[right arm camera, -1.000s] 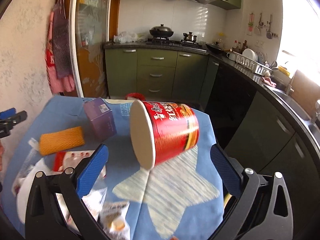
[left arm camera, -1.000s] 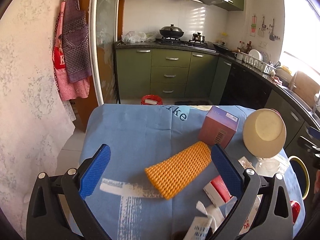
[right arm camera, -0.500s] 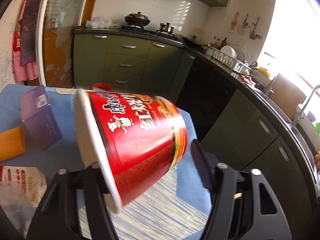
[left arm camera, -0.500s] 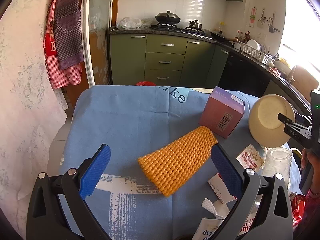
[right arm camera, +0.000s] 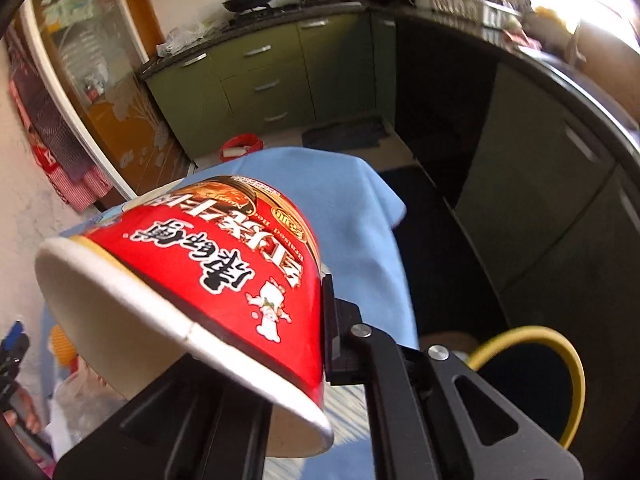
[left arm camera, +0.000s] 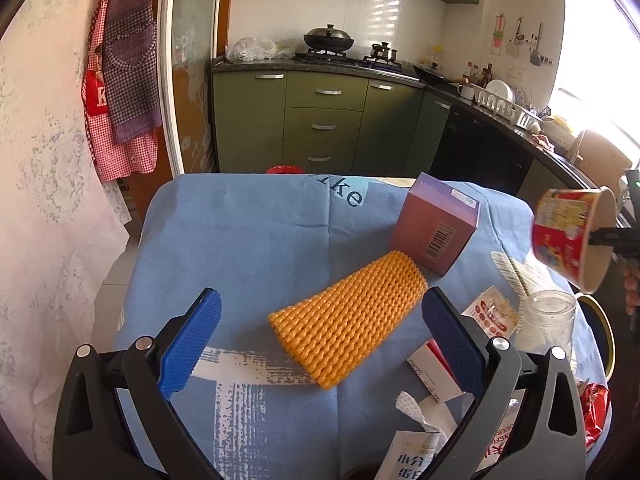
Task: Collect trash
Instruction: 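Carry the noodle cup over the yellow-rimmed bin and open the right gripper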
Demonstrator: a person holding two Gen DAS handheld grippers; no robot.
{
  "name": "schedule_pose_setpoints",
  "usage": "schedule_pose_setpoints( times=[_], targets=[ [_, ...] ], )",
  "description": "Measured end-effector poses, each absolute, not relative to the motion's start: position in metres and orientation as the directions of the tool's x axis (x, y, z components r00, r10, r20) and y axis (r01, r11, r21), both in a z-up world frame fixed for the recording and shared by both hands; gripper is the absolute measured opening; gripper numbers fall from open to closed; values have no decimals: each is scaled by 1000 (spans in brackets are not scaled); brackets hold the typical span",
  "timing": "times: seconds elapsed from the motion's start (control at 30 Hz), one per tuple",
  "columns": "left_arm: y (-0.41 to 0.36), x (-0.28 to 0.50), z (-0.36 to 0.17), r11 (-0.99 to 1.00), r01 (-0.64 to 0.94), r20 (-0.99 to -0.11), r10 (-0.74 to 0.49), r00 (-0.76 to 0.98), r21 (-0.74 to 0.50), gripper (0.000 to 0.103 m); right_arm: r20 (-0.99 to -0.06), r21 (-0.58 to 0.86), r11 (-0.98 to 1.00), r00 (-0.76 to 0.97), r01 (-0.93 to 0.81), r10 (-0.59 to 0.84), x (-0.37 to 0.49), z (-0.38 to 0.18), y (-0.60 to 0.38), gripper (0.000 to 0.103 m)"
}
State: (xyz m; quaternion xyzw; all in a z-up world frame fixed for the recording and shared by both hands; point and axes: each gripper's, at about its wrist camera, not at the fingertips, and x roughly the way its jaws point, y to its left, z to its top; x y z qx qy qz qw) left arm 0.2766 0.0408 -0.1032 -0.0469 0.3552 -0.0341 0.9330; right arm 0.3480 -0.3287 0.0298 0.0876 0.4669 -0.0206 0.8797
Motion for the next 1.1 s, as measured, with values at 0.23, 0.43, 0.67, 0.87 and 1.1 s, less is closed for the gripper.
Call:
schedule_pose_setpoints(
  times=[0.23, 0.43, 0.67, 0.87, 1.1],
  targets=[
    [31, 267, -94, 991, 67, -638, -124, 760, -114, 99, -904, 157, 923, 428, 350, -9, 258, 44, -442, 3],
    [22, 260, -87, 992, 83, -621, -127, 773, -98, 99, -962, 108, 857, 270, 504, -37, 209, 18, -517, 4],
    [17, 259, -87, 991, 98, -623, -133, 771, -90, 99, -990, 76, 853, 144, 516, 1, 212, -26, -536, 8],
    [17, 258, -85, 990, 106, -619, -142, 773, -94, 99, -985, 39, 835, 162, 549, -61, 218, -37, -547, 25],
    [13, 257, -87, 986, 139, -631, -167, 757, -94, 99, -967, 95, 858, 253, 504, -41, 192, -15, -529, 29]
  ],
)
